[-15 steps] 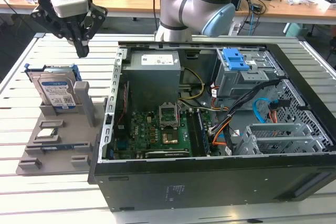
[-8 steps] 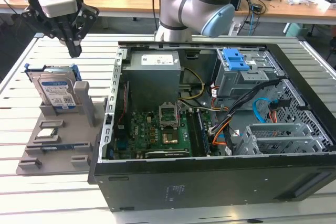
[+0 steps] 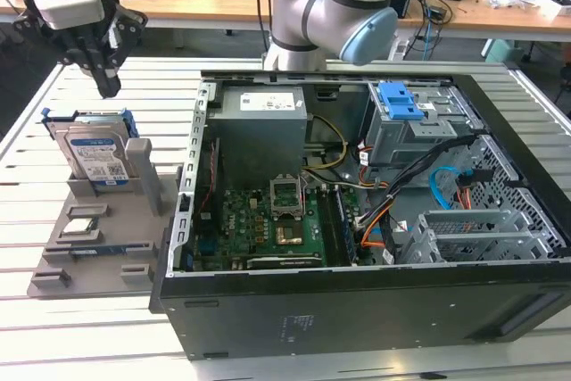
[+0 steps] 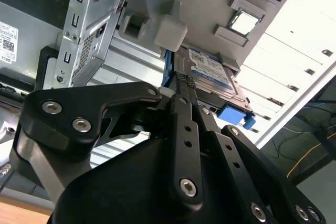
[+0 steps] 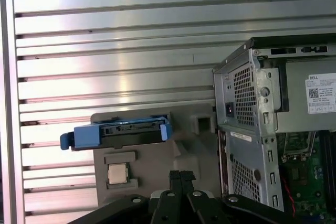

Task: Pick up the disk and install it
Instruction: 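Reach for the disk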

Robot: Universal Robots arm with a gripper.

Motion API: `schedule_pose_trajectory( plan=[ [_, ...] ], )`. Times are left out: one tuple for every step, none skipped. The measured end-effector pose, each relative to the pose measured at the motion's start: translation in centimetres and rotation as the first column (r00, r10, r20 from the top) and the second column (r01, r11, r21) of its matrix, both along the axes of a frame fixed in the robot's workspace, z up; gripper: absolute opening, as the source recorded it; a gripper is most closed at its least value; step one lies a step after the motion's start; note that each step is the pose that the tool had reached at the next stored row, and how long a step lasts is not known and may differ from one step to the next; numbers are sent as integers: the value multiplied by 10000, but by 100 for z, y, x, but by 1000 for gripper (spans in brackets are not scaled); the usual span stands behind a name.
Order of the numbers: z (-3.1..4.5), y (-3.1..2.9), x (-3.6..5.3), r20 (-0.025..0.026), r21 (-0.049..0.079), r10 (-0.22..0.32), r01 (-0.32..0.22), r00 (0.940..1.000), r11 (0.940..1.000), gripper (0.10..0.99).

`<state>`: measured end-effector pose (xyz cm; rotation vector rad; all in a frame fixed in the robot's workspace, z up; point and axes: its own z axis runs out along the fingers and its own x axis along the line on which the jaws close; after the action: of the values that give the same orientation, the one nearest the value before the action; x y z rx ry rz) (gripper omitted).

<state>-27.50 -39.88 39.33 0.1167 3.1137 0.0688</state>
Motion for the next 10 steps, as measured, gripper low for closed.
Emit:
schedule_pose_trajectory(
  plan=[
    [0,0,-17,0,0,0,0,10000,10000,106],
    [0,0,-37,1,0,0,0,10000,10000,106],
    [0,0,-56,1,0,0,0,10000,10000,106],
    [0,0,-69,0,0,0,0,10000,10000,106],
    [0,0,-92,0,0,1,-1,10000,10000,106],
    [0,0,-114,1,0,1,-1,10000,10000,106],
    [0,0,-132,0,0,1,-1,10000,10000,106],
    [-1,0,-147,1,1,1,-1,10000,10000,106],
    [0,0,-172,0,0,1,-1,10000,10000,106],
    [0,0,-197,0,0,1,-1,10000,10000,106]
  ],
)
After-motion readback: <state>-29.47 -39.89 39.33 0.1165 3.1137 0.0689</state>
